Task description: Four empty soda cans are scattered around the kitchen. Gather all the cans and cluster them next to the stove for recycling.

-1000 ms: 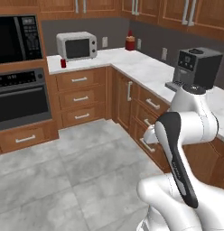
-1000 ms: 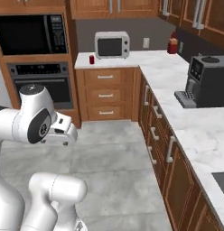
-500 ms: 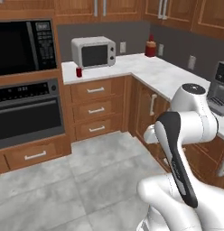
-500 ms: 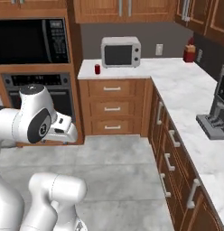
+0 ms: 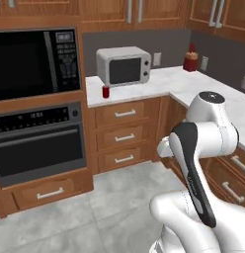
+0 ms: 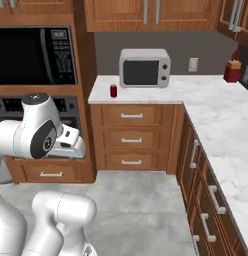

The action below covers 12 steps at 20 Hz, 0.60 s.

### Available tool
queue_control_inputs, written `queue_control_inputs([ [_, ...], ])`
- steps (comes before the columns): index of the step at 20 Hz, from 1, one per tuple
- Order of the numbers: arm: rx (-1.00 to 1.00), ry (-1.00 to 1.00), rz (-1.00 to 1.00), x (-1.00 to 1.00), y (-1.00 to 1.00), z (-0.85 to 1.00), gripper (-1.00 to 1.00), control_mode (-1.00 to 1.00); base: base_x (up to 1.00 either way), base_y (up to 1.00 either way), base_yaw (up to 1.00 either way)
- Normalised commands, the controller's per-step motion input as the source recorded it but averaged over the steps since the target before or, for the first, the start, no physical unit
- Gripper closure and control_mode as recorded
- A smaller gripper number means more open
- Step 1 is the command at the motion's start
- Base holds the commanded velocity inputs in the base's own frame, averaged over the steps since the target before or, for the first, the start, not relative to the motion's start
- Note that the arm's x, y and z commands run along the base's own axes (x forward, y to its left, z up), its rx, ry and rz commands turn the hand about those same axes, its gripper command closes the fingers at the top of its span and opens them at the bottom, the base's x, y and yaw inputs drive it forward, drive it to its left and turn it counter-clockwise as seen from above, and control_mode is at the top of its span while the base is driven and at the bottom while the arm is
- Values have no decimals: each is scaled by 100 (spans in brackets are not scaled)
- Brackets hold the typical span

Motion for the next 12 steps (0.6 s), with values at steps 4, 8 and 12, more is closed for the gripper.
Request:
queue_control_inputs([
  [4, 0, 0, 0, 0, 0, 0, -100, 100, 100, -27, 14],
  [8, 0, 0, 0, 0, 0, 0, -100, 100, 82, -58, 13],
  [12, 0, 0, 0, 0, 0, 0, -100, 100, 56, -61, 10],
])
